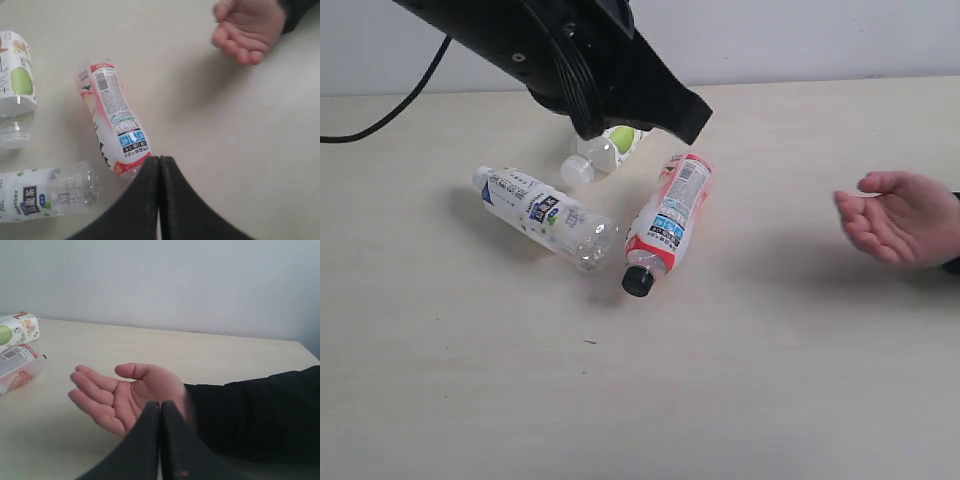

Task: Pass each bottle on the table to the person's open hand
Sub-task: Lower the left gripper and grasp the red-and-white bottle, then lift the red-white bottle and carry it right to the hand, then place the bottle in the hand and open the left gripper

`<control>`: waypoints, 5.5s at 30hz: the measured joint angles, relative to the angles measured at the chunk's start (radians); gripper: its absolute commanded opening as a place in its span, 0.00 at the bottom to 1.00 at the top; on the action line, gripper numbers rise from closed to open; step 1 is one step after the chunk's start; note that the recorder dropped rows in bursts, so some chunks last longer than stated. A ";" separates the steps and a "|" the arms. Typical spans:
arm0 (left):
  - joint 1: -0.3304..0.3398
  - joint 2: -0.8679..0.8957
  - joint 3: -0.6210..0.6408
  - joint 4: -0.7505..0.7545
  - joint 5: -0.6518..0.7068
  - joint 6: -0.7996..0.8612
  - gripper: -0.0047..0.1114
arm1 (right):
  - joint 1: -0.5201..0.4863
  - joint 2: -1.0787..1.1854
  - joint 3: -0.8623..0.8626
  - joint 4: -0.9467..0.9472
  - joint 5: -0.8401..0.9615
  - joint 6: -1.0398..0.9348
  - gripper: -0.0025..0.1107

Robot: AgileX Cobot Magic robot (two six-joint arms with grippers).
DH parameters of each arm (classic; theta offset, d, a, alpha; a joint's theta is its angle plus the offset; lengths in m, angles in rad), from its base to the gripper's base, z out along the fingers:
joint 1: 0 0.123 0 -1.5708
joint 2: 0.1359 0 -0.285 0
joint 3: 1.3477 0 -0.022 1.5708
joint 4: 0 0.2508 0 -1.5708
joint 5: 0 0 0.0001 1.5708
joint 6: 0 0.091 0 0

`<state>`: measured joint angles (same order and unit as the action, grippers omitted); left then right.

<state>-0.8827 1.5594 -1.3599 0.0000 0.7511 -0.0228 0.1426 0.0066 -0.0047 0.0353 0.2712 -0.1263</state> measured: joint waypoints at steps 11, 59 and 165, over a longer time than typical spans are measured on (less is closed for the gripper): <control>0.000 0.000 0.000 0.000 0.030 0.107 0.04 | 0.000 0.000 0.000 0.000 0.000 0.000 0.03; 0.138 0.898 -0.831 -0.146 0.433 -0.082 0.68 | 0.000 0.000 0.000 0.000 0.000 0.002 0.03; -0.117 1.019 -1.008 -0.209 -0.071 -0.742 0.77 | 0.000 0.000 0.000 0.000 0.000 0.002 0.03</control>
<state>-0.9996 2.5788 -2.3676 -0.2085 0.6797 -0.7651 0.1426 0.0066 -0.0047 0.0353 0.2712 -0.1241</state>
